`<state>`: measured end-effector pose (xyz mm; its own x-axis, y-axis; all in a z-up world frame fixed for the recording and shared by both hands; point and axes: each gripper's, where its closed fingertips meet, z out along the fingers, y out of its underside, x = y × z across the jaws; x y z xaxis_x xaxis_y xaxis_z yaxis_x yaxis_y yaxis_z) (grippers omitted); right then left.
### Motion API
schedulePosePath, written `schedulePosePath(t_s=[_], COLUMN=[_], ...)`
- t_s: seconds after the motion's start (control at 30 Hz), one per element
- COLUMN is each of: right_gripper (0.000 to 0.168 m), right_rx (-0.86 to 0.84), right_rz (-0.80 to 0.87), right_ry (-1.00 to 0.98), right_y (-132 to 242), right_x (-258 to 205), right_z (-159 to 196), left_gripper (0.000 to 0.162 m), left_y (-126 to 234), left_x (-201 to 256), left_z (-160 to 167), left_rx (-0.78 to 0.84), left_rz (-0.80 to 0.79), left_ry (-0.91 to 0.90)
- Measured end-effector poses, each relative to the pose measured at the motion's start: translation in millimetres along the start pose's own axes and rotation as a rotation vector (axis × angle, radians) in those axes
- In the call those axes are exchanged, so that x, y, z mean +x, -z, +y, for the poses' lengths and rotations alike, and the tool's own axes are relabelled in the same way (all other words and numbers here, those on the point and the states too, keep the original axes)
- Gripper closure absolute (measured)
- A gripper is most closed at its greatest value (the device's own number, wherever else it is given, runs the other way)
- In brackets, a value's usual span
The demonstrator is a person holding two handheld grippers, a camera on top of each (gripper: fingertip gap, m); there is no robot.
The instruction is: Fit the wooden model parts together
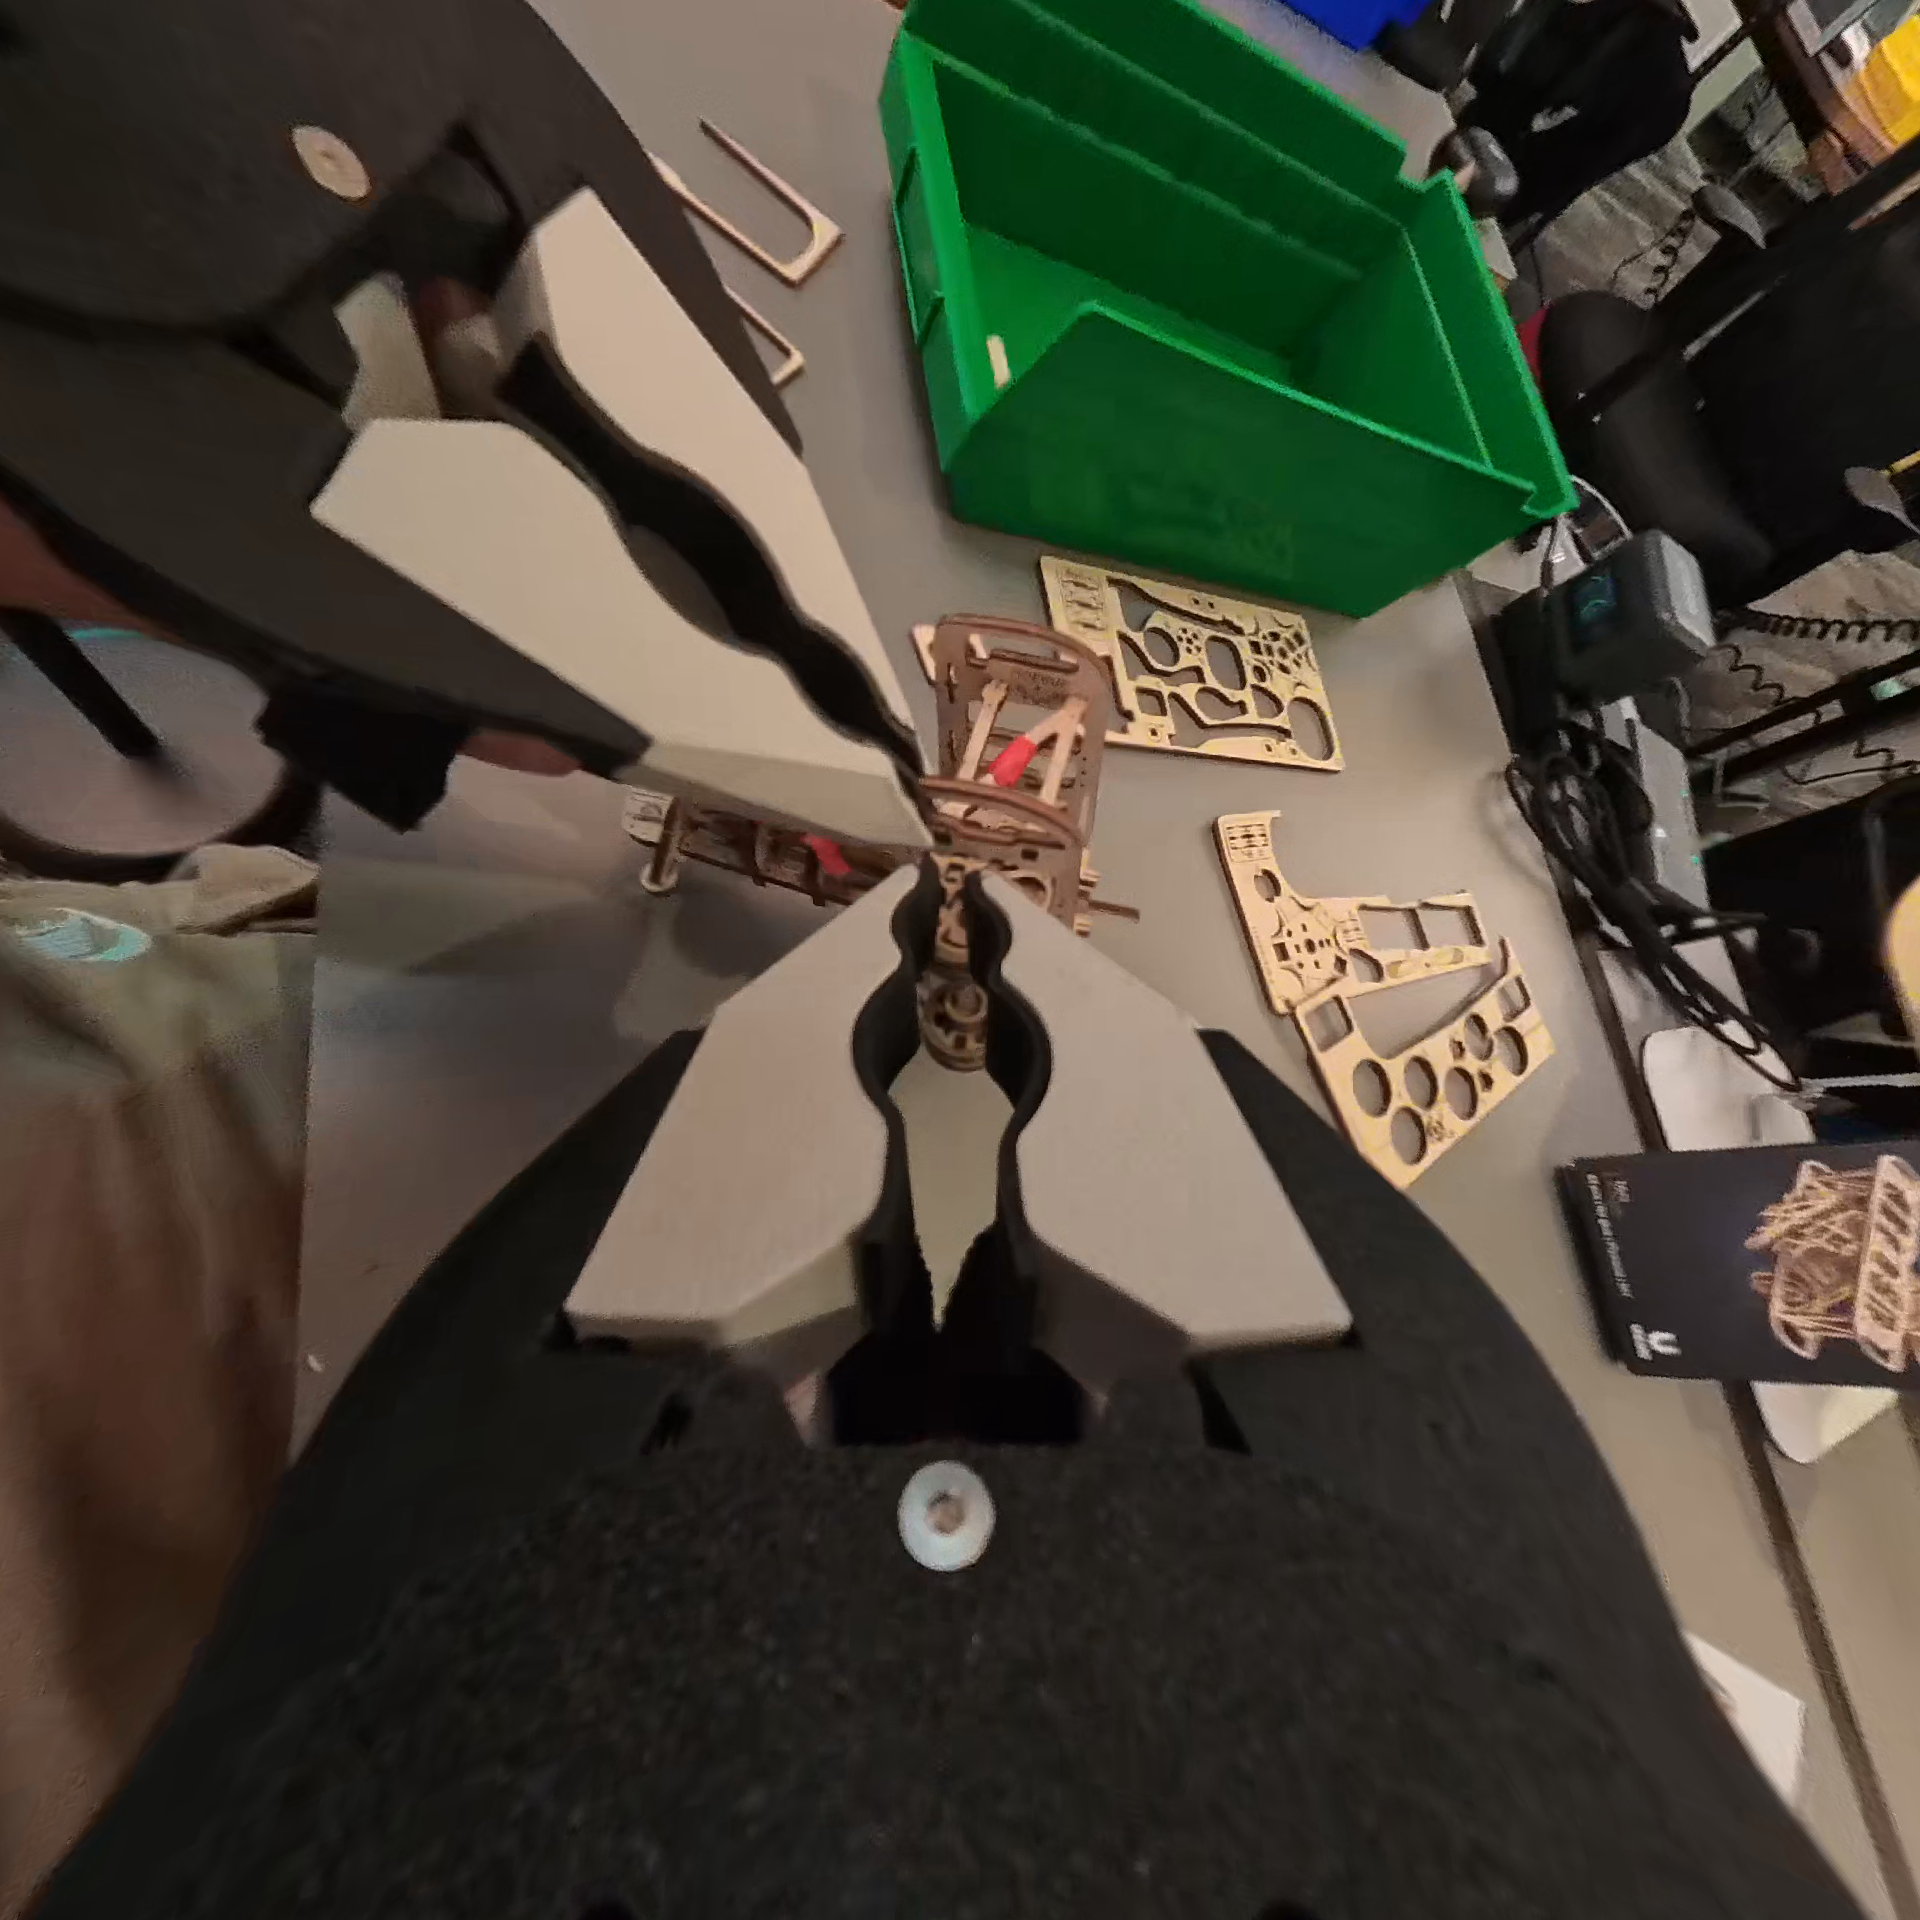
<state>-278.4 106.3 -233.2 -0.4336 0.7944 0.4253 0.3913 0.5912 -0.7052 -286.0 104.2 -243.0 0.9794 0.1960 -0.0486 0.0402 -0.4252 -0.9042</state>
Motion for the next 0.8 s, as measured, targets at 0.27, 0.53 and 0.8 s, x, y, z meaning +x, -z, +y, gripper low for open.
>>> schedulePosePath(t_s=[0.27,0.53,0.8], right_gripper=[0.165,0.164,0.163], right_rx=[-0.137,-0.188,-0.204], right_rz=[-0.004,-0.005,-0.026], right_ry=[-0.048,-0.094,-0.116], right_y=[-8.2,-8.2,-7.3], right_x=[2.9,1.5,-1.8], right_z=[13.9,16.8,19.0], left_gripper=[0.162,0.162,0.162], left_y=[2.7,1.6,0.9], left_x=[5.6,7.2,7.6], left_z=[-0.9,0.3,1.4], left_rx=[0.000,-0.007,-0.011], left_rz=[-0.013,-0.011,-0.004], left_ry=[-0.062,-0.068,-0.062])
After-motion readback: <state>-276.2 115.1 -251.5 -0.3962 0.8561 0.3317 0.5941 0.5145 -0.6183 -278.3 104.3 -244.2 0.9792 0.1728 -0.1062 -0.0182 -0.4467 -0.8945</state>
